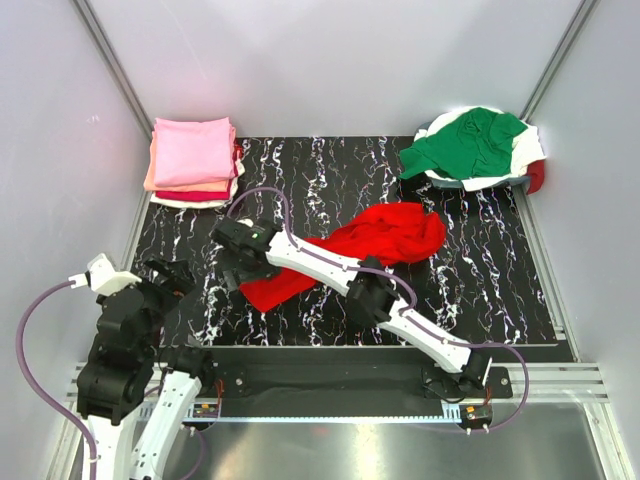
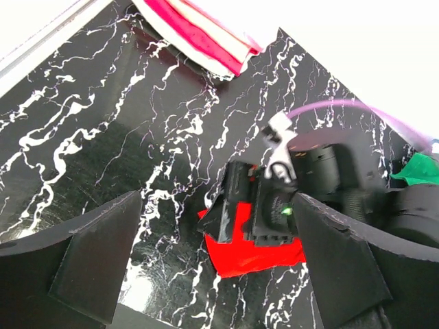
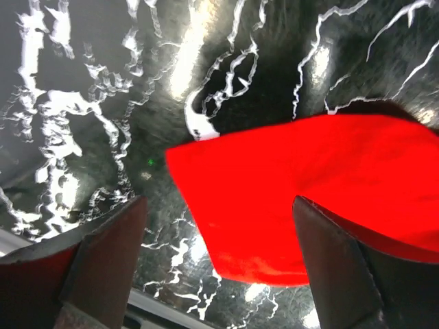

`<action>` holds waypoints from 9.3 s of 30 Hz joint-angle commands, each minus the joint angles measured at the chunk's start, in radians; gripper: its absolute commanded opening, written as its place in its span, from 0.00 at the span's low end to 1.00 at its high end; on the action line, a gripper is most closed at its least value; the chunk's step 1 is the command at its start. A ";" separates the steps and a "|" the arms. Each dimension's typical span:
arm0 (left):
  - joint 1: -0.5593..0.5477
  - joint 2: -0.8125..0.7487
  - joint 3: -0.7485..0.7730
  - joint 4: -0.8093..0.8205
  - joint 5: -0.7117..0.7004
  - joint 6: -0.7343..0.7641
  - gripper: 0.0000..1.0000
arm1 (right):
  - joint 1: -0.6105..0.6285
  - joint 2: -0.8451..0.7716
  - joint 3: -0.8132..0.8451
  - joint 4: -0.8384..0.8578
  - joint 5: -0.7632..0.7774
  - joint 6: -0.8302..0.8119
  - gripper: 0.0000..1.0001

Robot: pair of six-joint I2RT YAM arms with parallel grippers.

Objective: Fold and stack the t-shirts
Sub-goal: Flatten the tshirt out

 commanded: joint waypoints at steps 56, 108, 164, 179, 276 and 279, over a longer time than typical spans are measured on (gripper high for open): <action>-0.240 0.703 -0.125 0.592 0.406 0.062 0.93 | -0.581 -1.770 -1.464 -0.071 0.407 0.209 0.00; -0.493 1.172 0.303 0.547 0.279 0.098 0.00 | -0.582 -1.782 -1.390 -0.051 0.475 0.100 0.00; 0.119 1.021 0.374 0.212 0.418 0.330 0.94 | -0.740 -1.150 -1.067 0.512 0.006 -0.177 1.00; 0.100 1.267 0.116 0.413 0.434 0.182 0.88 | -0.703 -0.774 -1.153 0.439 -0.125 -0.095 0.97; -0.004 0.573 0.000 0.128 0.383 0.221 0.86 | -0.825 -1.168 -1.253 0.327 -0.248 0.178 0.00; 0.005 0.577 -0.025 0.148 0.420 0.220 0.86 | -0.825 -0.862 -0.986 0.304 -0.284 0.166 0.07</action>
